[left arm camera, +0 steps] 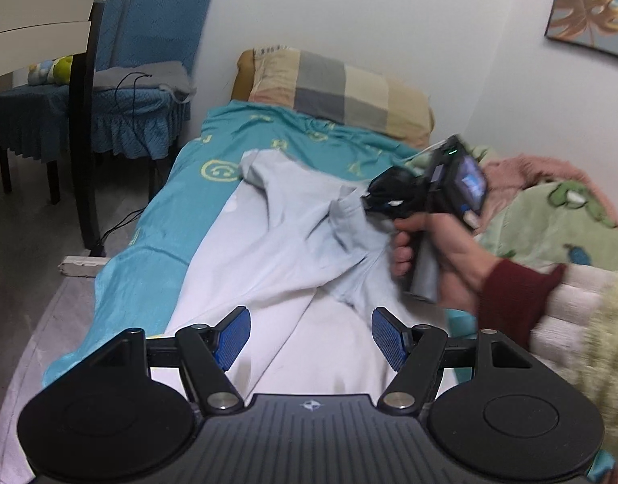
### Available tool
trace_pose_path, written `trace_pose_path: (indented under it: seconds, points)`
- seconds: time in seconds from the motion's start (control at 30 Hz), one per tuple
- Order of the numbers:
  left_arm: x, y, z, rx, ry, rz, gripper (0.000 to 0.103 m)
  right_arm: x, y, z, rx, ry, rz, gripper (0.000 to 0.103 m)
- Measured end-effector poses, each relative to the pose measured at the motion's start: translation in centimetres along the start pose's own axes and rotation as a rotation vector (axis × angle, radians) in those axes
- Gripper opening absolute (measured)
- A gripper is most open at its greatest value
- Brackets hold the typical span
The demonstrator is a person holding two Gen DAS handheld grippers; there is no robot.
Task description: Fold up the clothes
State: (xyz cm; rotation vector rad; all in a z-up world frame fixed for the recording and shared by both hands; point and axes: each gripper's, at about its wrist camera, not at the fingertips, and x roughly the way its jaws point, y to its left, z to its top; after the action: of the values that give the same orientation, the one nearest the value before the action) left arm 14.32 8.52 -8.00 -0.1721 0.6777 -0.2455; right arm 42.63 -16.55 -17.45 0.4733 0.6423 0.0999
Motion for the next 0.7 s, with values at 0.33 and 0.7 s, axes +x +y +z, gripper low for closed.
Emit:
trace_pose_path:
  seconds: [0.33,0.7]
  points:
    - [-0.9,-0.3,0.1,0.019,0.011,0.052,0.069,-17.4,1.8,-2.4,-0.099,-0.003,0.129,0.05]
    - [-5.6,0.0,0.5,0.03,0.039,0.078,0.069,-36.0,1.3,-11.7,-0.026,0.007,0.178,0.051]
